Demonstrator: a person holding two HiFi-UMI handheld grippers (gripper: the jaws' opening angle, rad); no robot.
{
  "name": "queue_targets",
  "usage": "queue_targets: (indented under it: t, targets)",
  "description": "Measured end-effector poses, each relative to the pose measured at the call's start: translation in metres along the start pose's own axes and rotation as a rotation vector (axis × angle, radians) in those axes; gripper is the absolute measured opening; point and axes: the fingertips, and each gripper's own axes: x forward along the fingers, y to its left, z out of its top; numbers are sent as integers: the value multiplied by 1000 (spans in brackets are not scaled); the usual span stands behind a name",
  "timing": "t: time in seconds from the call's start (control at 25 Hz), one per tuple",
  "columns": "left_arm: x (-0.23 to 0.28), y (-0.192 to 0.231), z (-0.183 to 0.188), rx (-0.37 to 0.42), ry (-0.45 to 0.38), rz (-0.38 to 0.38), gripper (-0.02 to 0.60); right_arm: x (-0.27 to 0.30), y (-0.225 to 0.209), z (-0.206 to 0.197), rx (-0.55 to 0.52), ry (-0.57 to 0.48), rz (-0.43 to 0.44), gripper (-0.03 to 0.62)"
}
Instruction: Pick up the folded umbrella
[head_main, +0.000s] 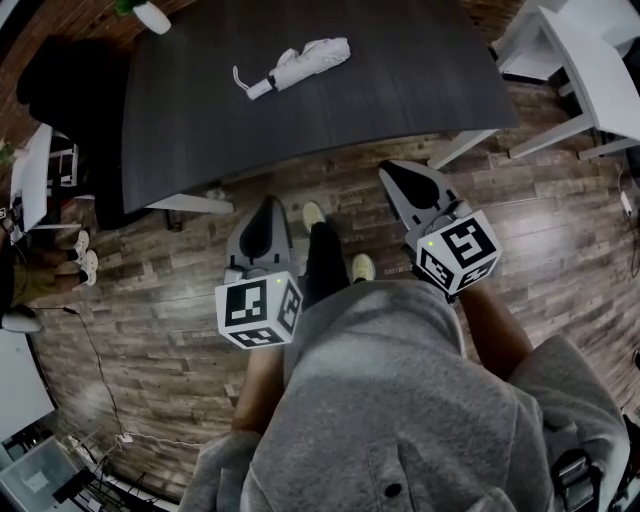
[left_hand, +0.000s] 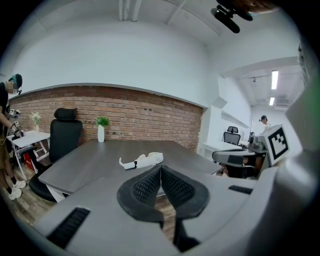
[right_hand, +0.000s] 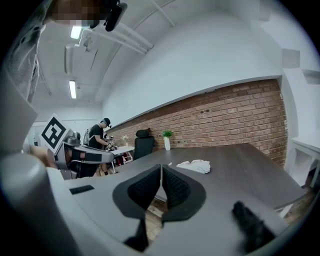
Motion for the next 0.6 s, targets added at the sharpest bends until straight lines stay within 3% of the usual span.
queue_targets:
  t: [0.6]
  targets:
    - [71, 26, 18, -10, 42, -27, 15, 61, -43, 11, 39, 28, -11, 29]
